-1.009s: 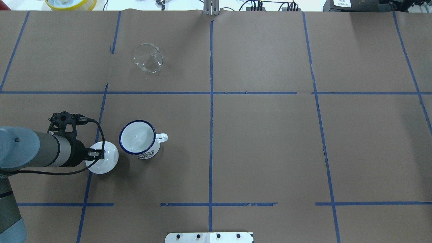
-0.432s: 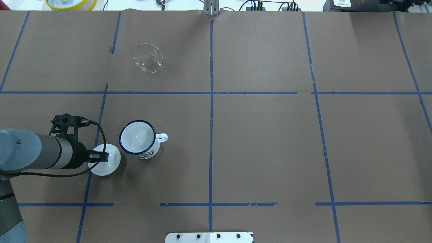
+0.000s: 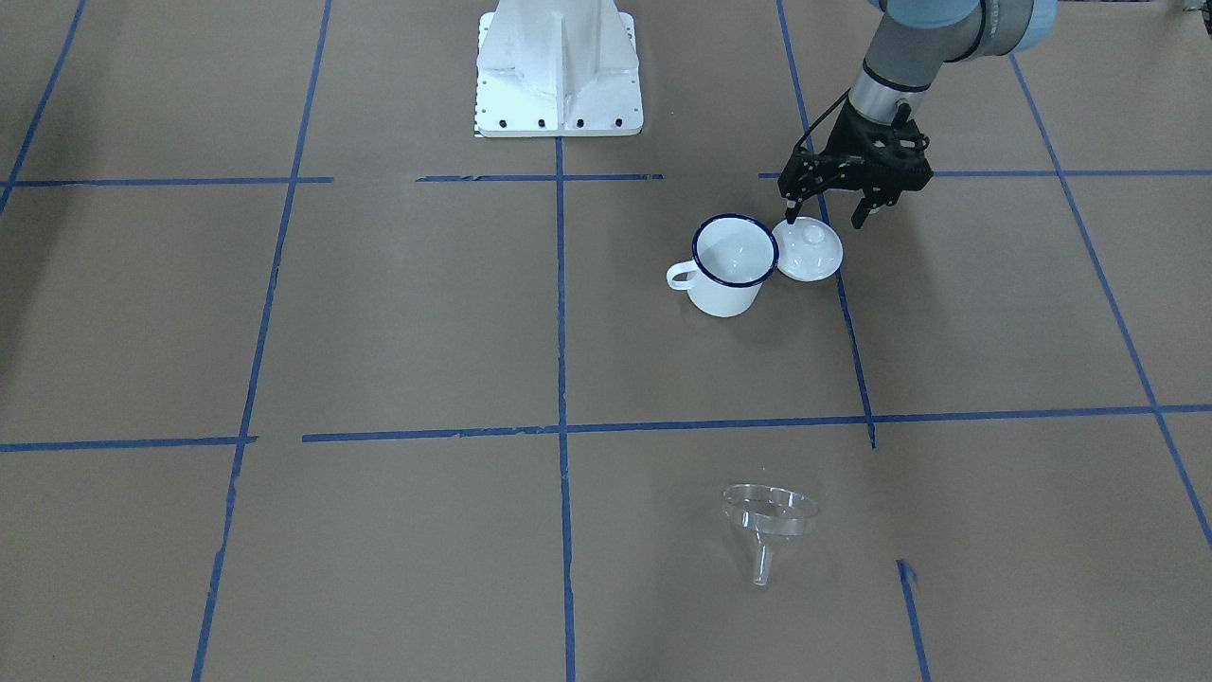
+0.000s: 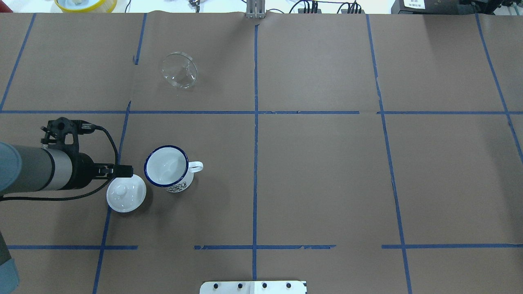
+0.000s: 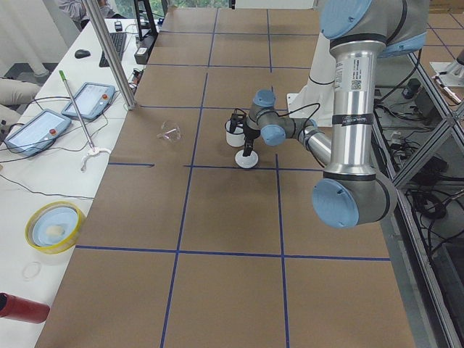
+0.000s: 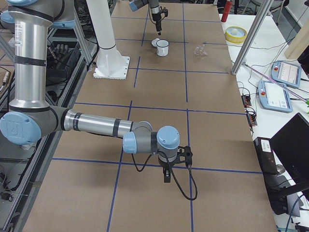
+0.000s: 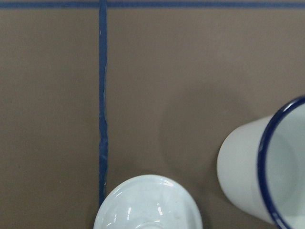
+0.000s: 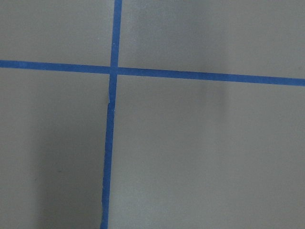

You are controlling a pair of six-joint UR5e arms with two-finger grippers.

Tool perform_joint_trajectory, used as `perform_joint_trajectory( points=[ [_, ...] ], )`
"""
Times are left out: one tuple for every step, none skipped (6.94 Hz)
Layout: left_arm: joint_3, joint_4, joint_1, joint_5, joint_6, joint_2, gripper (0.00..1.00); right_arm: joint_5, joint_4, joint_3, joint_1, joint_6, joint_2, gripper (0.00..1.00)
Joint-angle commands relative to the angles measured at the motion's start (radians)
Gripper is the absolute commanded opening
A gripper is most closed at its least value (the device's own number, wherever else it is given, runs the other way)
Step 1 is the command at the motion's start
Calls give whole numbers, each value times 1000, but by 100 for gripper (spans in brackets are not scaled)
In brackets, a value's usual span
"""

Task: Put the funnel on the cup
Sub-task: 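Reach the left gripper to the clear glass cup and grasp it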

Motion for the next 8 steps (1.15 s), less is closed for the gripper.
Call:
perform_joint_trajectory(
  points=[
    [11,-4,-108,-14,-219,-133,100,0,0,0,0,0,0,100],
    [70,-5,-141,26,-321,-234,100,0,0,0,0,0,0,100],
    [142,-13,-139,123,-534,-319,100,0,0,0,0,0,0,100],
    [252,-80,-144,179,-741,-377,100,0,0,0,0,0,0,100],
    [399,-199,-147,198,-877,-419,100,0,0,0,0,0,0,100],
    [553,-273,-159,260,-957,-492,100,0,0,0,0,0,0,100],
    [689,-312,-162,275,-999,-561,100,0,0,0,0,0,0,100],
    [818,-376,-162,326,-1022,-616,100,0,0,0,0,0,0,100]
  ],
)
